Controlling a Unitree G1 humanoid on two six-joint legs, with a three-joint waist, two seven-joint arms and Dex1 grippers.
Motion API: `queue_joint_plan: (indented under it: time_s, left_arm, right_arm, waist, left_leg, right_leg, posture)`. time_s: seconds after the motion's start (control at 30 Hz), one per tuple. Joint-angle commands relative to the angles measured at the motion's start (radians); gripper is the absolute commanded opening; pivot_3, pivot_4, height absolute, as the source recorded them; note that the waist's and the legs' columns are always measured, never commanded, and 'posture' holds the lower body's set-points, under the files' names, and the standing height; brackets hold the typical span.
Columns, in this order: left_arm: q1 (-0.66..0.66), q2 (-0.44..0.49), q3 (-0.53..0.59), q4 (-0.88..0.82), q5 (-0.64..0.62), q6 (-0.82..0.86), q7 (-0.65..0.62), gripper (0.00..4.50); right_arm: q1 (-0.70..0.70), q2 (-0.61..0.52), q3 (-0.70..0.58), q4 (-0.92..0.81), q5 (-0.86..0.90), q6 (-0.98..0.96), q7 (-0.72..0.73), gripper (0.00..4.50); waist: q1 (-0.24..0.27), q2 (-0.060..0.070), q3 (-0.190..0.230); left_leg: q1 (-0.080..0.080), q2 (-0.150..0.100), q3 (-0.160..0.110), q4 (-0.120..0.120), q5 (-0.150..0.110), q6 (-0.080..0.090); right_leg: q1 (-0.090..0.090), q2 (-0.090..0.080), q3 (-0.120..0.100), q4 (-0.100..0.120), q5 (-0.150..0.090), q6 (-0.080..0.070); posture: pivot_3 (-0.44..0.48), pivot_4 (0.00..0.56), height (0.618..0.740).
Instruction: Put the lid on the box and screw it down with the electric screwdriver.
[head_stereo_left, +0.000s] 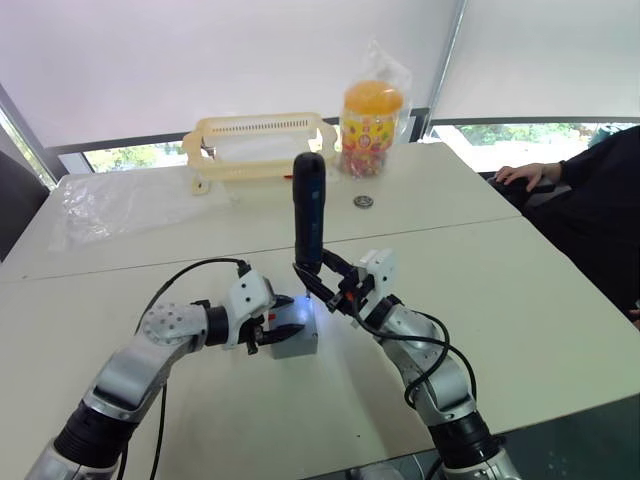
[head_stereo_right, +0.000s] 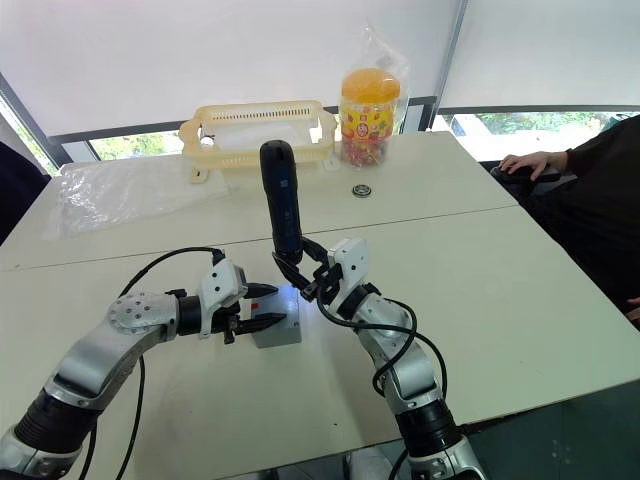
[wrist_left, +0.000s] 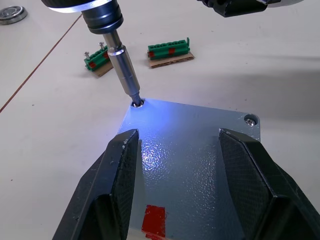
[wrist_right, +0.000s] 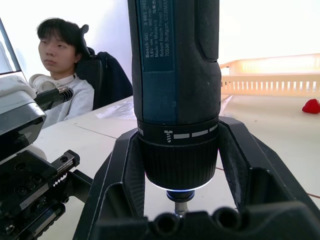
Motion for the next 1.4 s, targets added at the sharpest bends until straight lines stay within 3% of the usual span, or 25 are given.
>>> queue_joint_plan:
  time_s: [0.03, 0.5, 0.77, 0.97, 1.23, 1.4]
  left_arm:
    - [0.022, 0.01, -0.029, 0.026, 0.026, 0.02, -0.008, 2.57]
    - [0.041, 0.041, -0.068, 0.038, 0.068, 0.004, -0.026, 2.57]
    - [0.096, 0.065, -0.099, 0.061, 0.095, -0.008, -0.039, 2.57]
    - [0.107, 0.038, -0.075, 0.068, 0.063, 0.003, -0.021, 2.57]
    - [0.088, 0.008, -0.049, 0.083, 0.046, -0.004, -0.002, 2.57]
    - [0.057, -0.014, 0.032, 0.027, -0.035, 0.045, 0.008, 2.57]
  right_arm:
    - [0.04, -0.028, 0.013, 0.079, -0.036, 0.041, 0.003, 1.7]
    - [0.008, -0.024, -0.004, 0.051, -0.037, 0.025, -0.017, 1.7]
    - [-0.069, -0.017, -0.042, -0.117, 0.017, 0.107, -0.042, 1.7]
    - [-0.187, 0.001, -0.127, -0.238, 0.119, 0.216, -0.077, 1.7]
    - [-0.295, 0.005, -0.21, -0.239, 0.206, 0.289, -0.114, 1.7]
    - [-0.391, -0.041, -0.359, -0.216, 0.339, 0.451, -0.192, 1.7]
  waist:
    - [0.0, 0.0, 0.0]
    - [0.0, 0.0, 0.0]
    - [0.0, 0.001, 0.001]
    - [0.0, 0.001, 0.002]
    - [0.001, 0.003, 0.002]
    - [0.002, 0.004, 0.007]
  left_leg:
    - [0.0, 0.0, 0.0, 0.0, 0.0, 0.0]
    - [0.0, 0.0, 0.0, 0.0, 0.0, 0.0]
    - [0.0, 0.0, 0.0, -0.001, 0.0, 0.0]
    - [-0.002, 0.0, 0.0, -0.001, 0.0, 0.0]
    - [-0.002, 0.0, 0.0, -0.001, 0.0, 0.0]
    - [-0.003, 0.0, 0.0, 0.0, 0.0, 0.0]
  right_leg:
    - [0.0, 0.0, 0.0, 0.0, 0.0, 0.0]
    - [0.0, 0.0, 0.0, -0.001, 0.0, 0.0]
    - [0.0, 0.0, 0.0, -0.001, 0.0, 0.0]
    - [-0.002, -0.001, 0.0, -0.001, 0.0, -0.001]
    - [-0.002, -0.001, 0.0, -0.002, 0.0, 0.0]
    - [-0.002, -0.001, 0.0, -0.002, 0.0, -0.001]
  posture:
    - [0.0, 0.15, 0.74]
    - [0.0, 0.15, 0.74]
    - [0.0, 0.15, 0.74]
    - [0.0, 0.15, 0.74]
    - [0.0, 0.15, 0.74]
    - [0.0, 0.15, 0.74]
